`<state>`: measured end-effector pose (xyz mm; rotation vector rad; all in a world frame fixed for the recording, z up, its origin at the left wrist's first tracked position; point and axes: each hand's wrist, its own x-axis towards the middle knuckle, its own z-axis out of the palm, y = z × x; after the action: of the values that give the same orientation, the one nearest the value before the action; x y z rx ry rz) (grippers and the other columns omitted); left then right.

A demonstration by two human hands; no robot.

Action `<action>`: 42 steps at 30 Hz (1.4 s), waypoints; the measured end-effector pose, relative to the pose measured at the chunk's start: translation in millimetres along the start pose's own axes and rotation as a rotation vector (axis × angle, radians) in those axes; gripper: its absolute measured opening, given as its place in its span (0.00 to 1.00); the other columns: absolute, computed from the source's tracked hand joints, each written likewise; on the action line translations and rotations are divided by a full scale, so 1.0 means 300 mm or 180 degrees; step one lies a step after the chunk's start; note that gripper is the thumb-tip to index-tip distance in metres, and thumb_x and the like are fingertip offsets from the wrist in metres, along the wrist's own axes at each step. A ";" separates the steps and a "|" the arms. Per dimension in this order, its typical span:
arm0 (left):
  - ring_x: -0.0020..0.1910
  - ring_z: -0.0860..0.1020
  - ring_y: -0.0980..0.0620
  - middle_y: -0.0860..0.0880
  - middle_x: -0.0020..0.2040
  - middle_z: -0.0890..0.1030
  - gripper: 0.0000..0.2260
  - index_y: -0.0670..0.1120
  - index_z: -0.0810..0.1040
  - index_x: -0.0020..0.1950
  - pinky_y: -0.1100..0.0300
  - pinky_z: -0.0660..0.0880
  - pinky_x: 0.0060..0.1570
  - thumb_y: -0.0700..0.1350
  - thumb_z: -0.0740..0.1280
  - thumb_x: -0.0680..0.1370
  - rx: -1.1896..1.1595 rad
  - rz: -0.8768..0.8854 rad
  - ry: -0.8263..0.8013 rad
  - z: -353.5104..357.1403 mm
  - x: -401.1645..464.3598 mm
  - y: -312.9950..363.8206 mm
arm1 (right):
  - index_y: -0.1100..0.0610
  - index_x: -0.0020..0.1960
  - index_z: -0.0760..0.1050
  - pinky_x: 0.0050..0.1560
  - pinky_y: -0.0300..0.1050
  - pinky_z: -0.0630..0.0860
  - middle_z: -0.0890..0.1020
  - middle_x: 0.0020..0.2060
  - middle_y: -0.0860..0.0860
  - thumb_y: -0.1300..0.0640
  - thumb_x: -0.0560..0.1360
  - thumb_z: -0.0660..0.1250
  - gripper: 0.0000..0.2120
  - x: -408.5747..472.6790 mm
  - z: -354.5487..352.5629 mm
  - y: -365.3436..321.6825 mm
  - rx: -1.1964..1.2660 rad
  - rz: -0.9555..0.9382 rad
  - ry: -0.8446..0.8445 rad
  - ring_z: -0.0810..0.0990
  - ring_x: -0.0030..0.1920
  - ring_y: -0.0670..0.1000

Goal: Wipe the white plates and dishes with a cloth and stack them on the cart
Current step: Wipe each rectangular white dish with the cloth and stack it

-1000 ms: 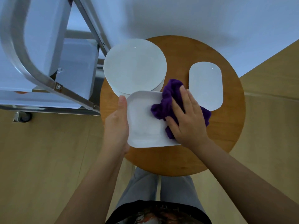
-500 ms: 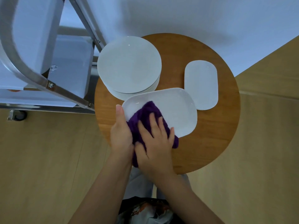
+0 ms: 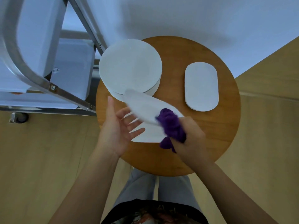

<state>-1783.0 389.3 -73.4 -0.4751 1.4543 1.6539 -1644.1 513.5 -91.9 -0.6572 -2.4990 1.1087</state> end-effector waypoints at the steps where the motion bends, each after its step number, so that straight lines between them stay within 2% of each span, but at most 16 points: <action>1: 0.55 0.81 0.49 0.51 0.53 0.84 0.30 0.52 0.81 0.54 0.51 0.78 0.50 0.72 0.53 0.70 0.0122 0.0066 -0.0135 0.004 -0.007 0.002 | 0.49 0.47 0.74 0.37 0.35 0.76 0.79 0.39 0.43 0.63 0.67 0.75 0.15 0.009 -0.009 -0.015 0.0586 0.0624 -0.0025 0.79 0.40 0.45; 3: 0.61 0.75 0.53 0.56 0.56 0.80 0.34 0.53 0.78 0.60 0.54 0.72 0.56 0.72 0.56 0.64 0.0633 0.0371 -0.0096 0.015 -0.004 -0.002 | 0.44 0.49 0.72 0.38 0.34 0.78 0.81 0.39 0.39 0.58 0.65 0.75 0.18 0.031 -0.029 -0.032 0.1743 0.1489 0.0042 0.80 0.45 0.43; 6: 0.57 0.74 0.59 0.59 0.57 0.75 0.36 0.52 0.68 0.69 0.56 0.71 0.59 0.64 0.65 0.63 0.1457 0.0633 -0.0117 0.010 0.003 -0.034 | 0.52 0.54 0.75 0.39 0.41 0.79 0.84 0.42 0.46 0.58 0.63 0.73 0.21 0.045 -0.050 -0.029 0.3544 0.2082 0.0047 0.83 0.44 0.49; 8: 0.54 0.80 0.54 0.52 0.55 0.81 0.35 0.47 0.71 0.65 0.48 0.75 0.59 0.58 0.75 0.62 0.0739 0.0124 -0.0673 -0.009 0.004 -0.075 | 0.54 0.55 0.76 0.40 0.44 0.80 0.85 0.45 0.52 0.61 0.66 0.70 0.18 0.042 -0.043 -0.035 0.4293 0.2353 -0.0023 0.84 0.45 0.53; 11: 0.53 0.81 0.45 0.43 0.54 0.83 0.36 0.43 0.73 0.63 0.52 0.81 0.46 0.42 0.81 0.58 -0.0458 -0.0320 -0.1064 -0.018 0.006 -0.123 | 0.54 0.56 0.76 0.42 0.46 0.80 0.84 0.48 0.54 0.59 0.68 0.69 0.17 0.021 -0.013 -0.031 0.4526 0.2721 -0.0081 0.83 0.48 0.55; 15: 0.51 0.82 0.44 0.42 0.52 0.83 0.22 0.42 0.76 0.59 0.53 0.80 0.45 0.31 0.70 0.66 -0.0608 -0.0161 -0.0958 -0.023 0.015 -0.127 | 0.52 0.61 0.73 0.44 0.44 0.81 0.83 0.53 0.52 0.54 0.72 0.68 0.18 0.010 -0.007 -0.015 0.3733 0.2913 -0.0235 0.83 0.51 0.52; 18: 0.50 0.83 0.47 0.44 0.52 0.84 0.19 0.44 0.77 0.58 0.56 0.80 0.43 0.37 0.69 0.67 -0.0210 0.0036 -0.0970 -0.060 0.026 -0.088 | 0.46 0.55 0.75 0.46 0.48 0.81 0.84 0.48 0.49 0.58 0.74 0.67 0.12 0.010 -0.043 0.013 0.2982 0.2899 0.0402 0.83 0.47 0.53; 20: 0.51 0.82 0.47 0.45 0.53 0.84 0.24 0.45 0.76 0.60 0.57 0.80 0.43 0.42 0.74 0.66 0.0171 0.0022 -0.1056 -0.089 0.031 -0.044 | 0.44 0.51 0.75 0.42 0.48 0.79 0.83 0.41 0.46 0.60 0.74 0.68 0.12 0.027 -0.102 0.014 0.2399 0.2222 0.0623 0.81 0.44 0.54; 22: 0.52 0.82 0.47 0.45 0.53 0.84 0.32 0.46 0.76 0.60 0.57 0.80 0.44 0.53 0.80 0.59 0.0595 -0.0065 -0.1301 -0.106 0.032 -0.007 | 0.44 0.53 0.73 0.46 0.49 0.76 0.81 0.45 0.50 0.55 0.71 0.69 0.13 0.051 -0.155 0.001 0.1715 0.1070 0.0176 0.79 0.47 0.54; 24: 0.51 0.82 0.49 0.48 0.51 0.84 0.35 0.49 0.77 0.58 0.59 0.79 0.44 0.59 0.81 0.54 0.0996 -0.0107 -0.1665 -0.093 0.024 0.018 | 0.43 0.67 0.65 0.60 0.50 0.71 0.73 0.64 0.49 0.46 0.71 0.65 0.25 0.085 -0.165 -0.022 0.0738 0.0048 -0.0693 0.72 0.63 0.52; 27: 0.54 0.81 0.50 0.49 0.51 0.84 0.27 0.49 0.78 0.58 0.60 0.78 0.48 0.48 0.80 0.61 0.1424 0.0022 -0.2233 -0.034 -0.004 0.036 | 0.36 0.72 0.37 0.74 0.54 0.47 0.46 0.76 0.43 0.37 0.74 0.57 0.36 0.133 -0.109 -0.064 -0.0791 -0.0896 -0.1817 0.43 0.75 0.48; 29: 0.54 0.80 0.54 0.54 0.50 0.84 0.28 0.50 0.74 0.58 0.63 0.77 0.47 0.38 0.78 0.62 0.1713 0.0143 -0.2232 -0.011 -0.016 0.033 | 0.35 0.70 0.33 0.73 0.52 0.42 0.47 0.76 0.47 0.39 0.74 0.60 0.38 0.167 -0.078 -0.075 -0.1197 -0.1387 -0.2299 0.42 0.75 0.50; 30: 0.52 0.81 0.57 0.55 0.48 0.84 0.28 0.51 0.74 0.57 0.65 0.77 0.45 0.36 0.77 0.61 0.1779 0.0124 -0.2177 -0.010 -0.021 0.033 | 0.35 0.71 0.35 0.72 0.51 0.46 0.52 0.76 0.49 0.40 0.74 0.62 0.39 0.189 -0.073 -0.078 -0.1248 -0.1528 -0.2446 0.48 0.74 0.52; 33: 0.45 0.81 0.62 0.58 0.42 0.84 0.23 0.49 0.76 0.52 0.69 0.76 0.41 0.32 0.74 0.62 0.1915 0.0098 -0.2172 -0.020 -0.034 0.041 | 0.37 0.73 0.49 0.57 0.40 0.70 0.71 0.61 0.46 0.36 0.70 0.64 0.37 0.257 -0.079 -0.084 -0.0894 -0.1392 -0.2665 0.70 0.57 0.47; 37: 0.49 0.80 0.56 0.54 0.46 0.83 0.24 0.51 0.77 0.52 0.62 0.79 0.47 0.35 0.77 0.60 0.2129 0.0266 -0.2093 -0.019 -0.043 0.052 | 0.41 0.63 0.66 0.49 0.41 0.77 0.76 0.50 0.42 0.33 0.62 0.69 0.33 0.274 -0.091 -0.065 -0.0378 -0.0602 -0.2770 0.75 0.49 0.46; 42: 0.47 0.82 0.48 0.48 0.45 0.84 0.17 0.47 0.80 0.50 0.55 0.79 0.43 0.40 0.72 0.62 0.2141 0.0193 -0.1941 -0.032 -0.055 0.047 | 0.42 0.56 0.70 0.47 0.40 0.80 0.78 0.46 0.40 0.32 0.59 0.70 0.30 0.250 -0.109 -0.011 0.0027 -0.0086 -0.2580 0.77 0.47 0.45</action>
<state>-1787.4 375.1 -54.7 0.4190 1.4323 1.1003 -1692.6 571.3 -60.2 -0.1664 -3.1258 1.6128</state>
